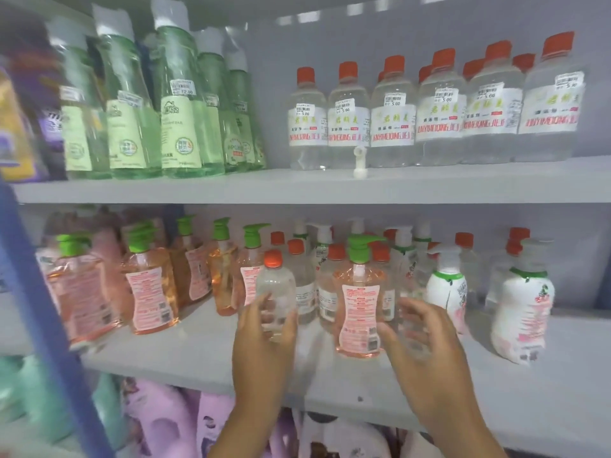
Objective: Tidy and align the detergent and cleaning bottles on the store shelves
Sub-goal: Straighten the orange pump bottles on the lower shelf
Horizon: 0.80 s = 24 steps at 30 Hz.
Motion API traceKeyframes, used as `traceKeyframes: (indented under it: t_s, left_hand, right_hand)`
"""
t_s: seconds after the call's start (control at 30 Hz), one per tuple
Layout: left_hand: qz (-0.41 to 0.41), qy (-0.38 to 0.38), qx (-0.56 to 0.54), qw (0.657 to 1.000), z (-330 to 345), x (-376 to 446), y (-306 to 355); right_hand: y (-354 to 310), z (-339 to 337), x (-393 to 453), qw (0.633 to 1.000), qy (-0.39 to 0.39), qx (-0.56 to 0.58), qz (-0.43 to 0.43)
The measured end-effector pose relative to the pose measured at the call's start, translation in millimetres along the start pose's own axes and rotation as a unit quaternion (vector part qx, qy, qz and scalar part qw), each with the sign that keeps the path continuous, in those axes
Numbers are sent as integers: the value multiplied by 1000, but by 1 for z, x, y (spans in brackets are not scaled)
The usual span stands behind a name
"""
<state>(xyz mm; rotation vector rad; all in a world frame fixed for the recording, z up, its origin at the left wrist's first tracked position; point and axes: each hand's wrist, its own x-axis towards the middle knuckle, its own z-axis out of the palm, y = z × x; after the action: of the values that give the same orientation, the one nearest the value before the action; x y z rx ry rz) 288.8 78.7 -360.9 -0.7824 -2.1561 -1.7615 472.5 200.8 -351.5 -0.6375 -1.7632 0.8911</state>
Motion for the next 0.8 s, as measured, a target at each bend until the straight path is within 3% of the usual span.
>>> traceKeyframes:
  t_s: [0.1,0.17,0.3,0.43,0.5,0.57,0.7,0.8]
  left_hand:
    - [-41,-47,156,986,-14,34,-19]
    - [-44,-101,131,985,-11,43,-27]
    - [10,-137,98,986,-3,47,-38]
    - [34,-311,-41,949,-18,57,-38]
    - [70,-269,-59,959,-43,71,-46]
    - [106,-161,-78,978,-77,91,-61]
    - [120,65,-11,991,-137,127,-102]
    - [34,49,3,998,-156,146,-124]
  right_hand:
    - [-2,43,17,996,-44,-36,63]
    - [-3,63,25,994,-8,-77,75]
    - [-5,82,31,978,56,-167,111]
    - [-23,86,16,979,65,-162,106]
    - [-38,90,1,977,113,-158,82]
    - [-58,100,-15,978,148,-137,60]
    - [-90,146,-29,991,96,-90,26]
    - [-96,202,-30,997,40,-67,22]
